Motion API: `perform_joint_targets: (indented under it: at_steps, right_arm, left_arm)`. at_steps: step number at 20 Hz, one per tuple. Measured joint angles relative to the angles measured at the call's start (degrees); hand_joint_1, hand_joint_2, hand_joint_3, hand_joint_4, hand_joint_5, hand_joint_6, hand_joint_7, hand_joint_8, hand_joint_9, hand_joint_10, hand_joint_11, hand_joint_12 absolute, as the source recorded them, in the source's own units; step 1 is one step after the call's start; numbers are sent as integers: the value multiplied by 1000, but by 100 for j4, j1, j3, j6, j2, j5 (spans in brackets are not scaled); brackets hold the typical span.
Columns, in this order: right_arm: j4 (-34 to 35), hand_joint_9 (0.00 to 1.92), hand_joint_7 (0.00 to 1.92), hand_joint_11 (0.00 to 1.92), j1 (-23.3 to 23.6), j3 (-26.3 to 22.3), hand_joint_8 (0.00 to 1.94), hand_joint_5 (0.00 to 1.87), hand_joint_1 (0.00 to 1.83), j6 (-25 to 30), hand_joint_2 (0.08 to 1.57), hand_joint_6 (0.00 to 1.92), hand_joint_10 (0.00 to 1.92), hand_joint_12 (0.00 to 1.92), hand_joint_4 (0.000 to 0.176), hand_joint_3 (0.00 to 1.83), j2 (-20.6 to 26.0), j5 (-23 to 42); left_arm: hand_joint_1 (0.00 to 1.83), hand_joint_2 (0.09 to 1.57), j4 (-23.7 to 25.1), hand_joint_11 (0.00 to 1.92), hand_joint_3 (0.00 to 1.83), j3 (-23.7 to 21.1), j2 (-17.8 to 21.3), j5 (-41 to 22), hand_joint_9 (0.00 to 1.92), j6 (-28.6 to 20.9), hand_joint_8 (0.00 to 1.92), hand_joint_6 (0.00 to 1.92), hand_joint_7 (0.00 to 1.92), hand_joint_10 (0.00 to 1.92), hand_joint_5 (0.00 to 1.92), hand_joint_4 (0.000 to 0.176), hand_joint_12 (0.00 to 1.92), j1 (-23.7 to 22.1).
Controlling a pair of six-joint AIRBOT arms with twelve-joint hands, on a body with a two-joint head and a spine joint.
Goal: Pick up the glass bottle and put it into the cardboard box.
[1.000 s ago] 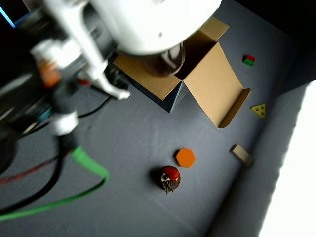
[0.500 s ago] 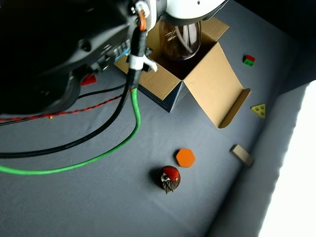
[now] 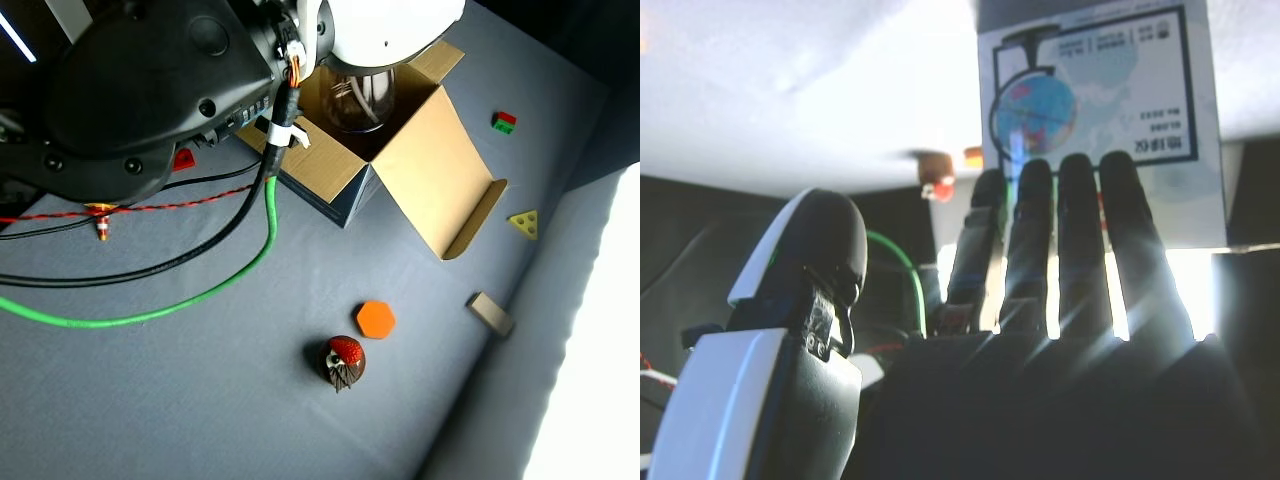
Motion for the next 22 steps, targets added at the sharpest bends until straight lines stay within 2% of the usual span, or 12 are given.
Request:
perform_joint_targets:
  at_steps: [10,12,13,15,16,17,18,19,22]
  right_arm:
    - [37,877,942,744,-166,-83,1285,807,1223,-219,1172,1130,1455,1739,0,9,66,13]
    - [26,716,793,602,-179,-83,1388,721,1152,-229,1233,1331,1438,1777,0,11,66,55]
    - [26,482,492,305,-179,-103,971,441,1020,-236,1194,1013,1253,1755,0,0,72,63]
    - [20,406,452,197,-186,-122,682,384,985,-299,1175,793,1146,1713,0,0,70,57]
    - [26,262,356,39,-192,-127,384,253,810,-323,1179,544,820,1481,0,0,70,59]
    - [42,223,351,7,-195,-142,194,231,718,-352,1202,381,624,1313,0,3,72,59]
    - [37,237,375,1,-197,-142,96,253,697,-365,1210,284,530,1261,0,3,76,57]
    - [42,208,311,0,-201,-142,28,196,679,-367,1189,164,390,1091,0,0,79,59]
    - [39,171,212,0,-203,-142,2,112,679,-376,1162,32,172,755,0,0,101,37]
  left_arm:
    - [149,1368,74,0,0,44,-9,28,169,-24,3,2,152,13,124,23,478,28]
    - [148,1367,98,0,0,44,-31,52,170,-44,3,2,152,12,123,23,479,52]
    - [147,1367,85,0,0,42,-31,48,167,-61,1,2,149,11,122,23,480,57]
    - [145,1368,79,0,0,44,-31,48,166,-76,1,2,148,10,122,23,480,76]
    - [144,1368,79,0,0,44,-31,48,164,-92,0,5,146,9,132,23,482,76]
    - [136,1371,85,0,1,44,-31,46,162,-116,1,4,148,7,130,23,475,83]
    - [134,1371,85,0,1,44,-31,48,161,-118,1,4,149,7,130,23,473,83]
    - [152,1367,85,0,0,44,-31,48,159,-122,1,5,149,6,133,23,453,83]
    - [156,1371,87,0,1,44,-31,46,158,-127,0,2,148,5,128,23,442,92]
